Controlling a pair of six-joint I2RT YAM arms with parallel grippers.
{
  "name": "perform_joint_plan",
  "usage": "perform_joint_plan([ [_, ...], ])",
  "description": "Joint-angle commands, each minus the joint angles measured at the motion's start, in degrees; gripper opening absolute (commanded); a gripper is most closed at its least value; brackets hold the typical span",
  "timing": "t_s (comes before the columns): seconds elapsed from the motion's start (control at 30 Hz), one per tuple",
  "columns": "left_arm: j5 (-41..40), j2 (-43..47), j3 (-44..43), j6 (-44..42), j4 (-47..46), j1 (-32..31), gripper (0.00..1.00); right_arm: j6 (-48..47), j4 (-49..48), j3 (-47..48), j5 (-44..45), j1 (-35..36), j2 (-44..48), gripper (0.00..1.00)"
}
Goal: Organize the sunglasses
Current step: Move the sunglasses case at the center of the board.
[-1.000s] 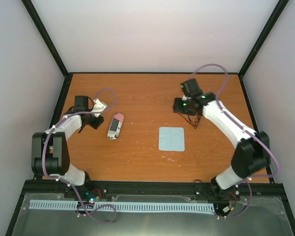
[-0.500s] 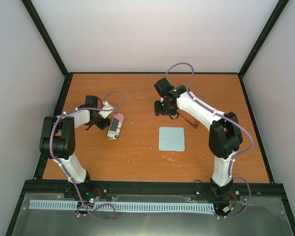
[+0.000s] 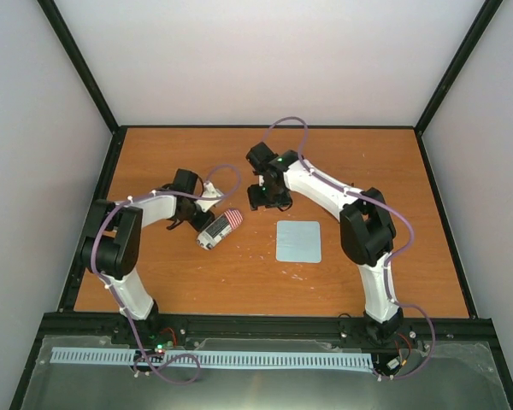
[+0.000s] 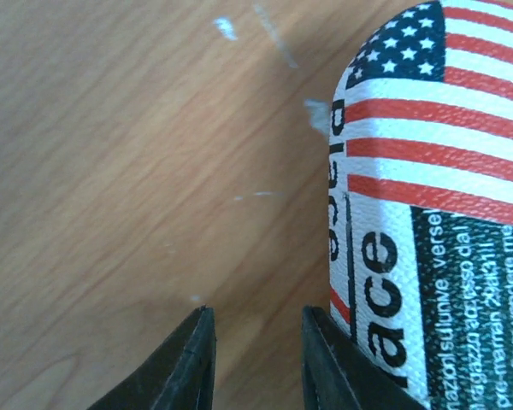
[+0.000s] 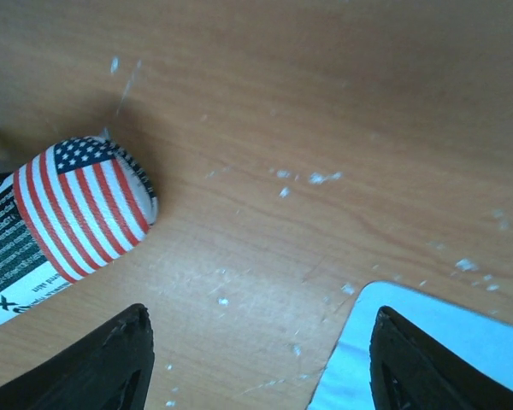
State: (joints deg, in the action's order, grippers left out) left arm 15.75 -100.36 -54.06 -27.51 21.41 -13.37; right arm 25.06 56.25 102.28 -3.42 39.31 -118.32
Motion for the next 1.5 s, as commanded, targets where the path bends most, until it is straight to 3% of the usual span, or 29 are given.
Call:
perform_joint_plan([
  [0.0,0.7,1.5,1.2,3.2,5.4,-2.2,0.3,0.8,3.4,1.0,-6.9,0.8,-0.7,0.67],
  [0.07,-1.1,3.3,3.5,2.6,5.8,-2.2,0.29,1.2,3.6,0.3,-9.4,0.9,0.0,0.66],
  [0.2,-5.6,8.0,8.6,-0.3,6.1,-2.2,0.29,1.0,4.3,-1.4,-12.1,0.9,1.6,0.4],
  [0.33,-5.8,11.2,11.3,-1.2,7.1,-2.2,0.29,-0.2,6.0,-2.1,-14.9,1.2,1.0,0.21],
  [0.47,-2.6,11.0,9.6,0.4,7.8,-2.2,0.29,-1.6,7.7,-0.1,-15.1,2.6,-2.7,0.16],
  [0.67,1.6,7.8,6.0,3.0,6.8,-2.5,0.28,-4.1,10.8,7.5,-13.0,3.8,-10.5,0.15],
  [0.8,4.3,4.6,3.9,5.1,5.6,-3.5,0.28,-4.5,11.4,10.9,-12.9,3.8,-12.4,0.2],
  [0.93,5.0,1.0,1.7,6.1,5.0,-6.1,0.26,-4.0,10.0,10.5,-12.8,3.8,-10.5,0.49],
  [1.2,4.0,0.2,0.7,6.4,4.5,-7.2,0.29,-5.6,6.3,6.0,-14.7,4.0,-5.2,0.64],
  [1.3,0.7,1.5,1.6,7.2,3.7,-7.2,0.42,-7.0,7.1,6.2,-13.8,4.4,-4.8,0.69],
  [1.37,-2.1,3.1,2.7,8.3,2.6,-7.1,0.67,-8.1,8.6,7.6,-12.7,5.1,-5.7,0.73],
  [1.47,-4.8,7.4,4.5,10.0,0.5,-5.7,0.9,-9.1,10.6,9.9,-10.4,6.5,-8.0,0.73],
])
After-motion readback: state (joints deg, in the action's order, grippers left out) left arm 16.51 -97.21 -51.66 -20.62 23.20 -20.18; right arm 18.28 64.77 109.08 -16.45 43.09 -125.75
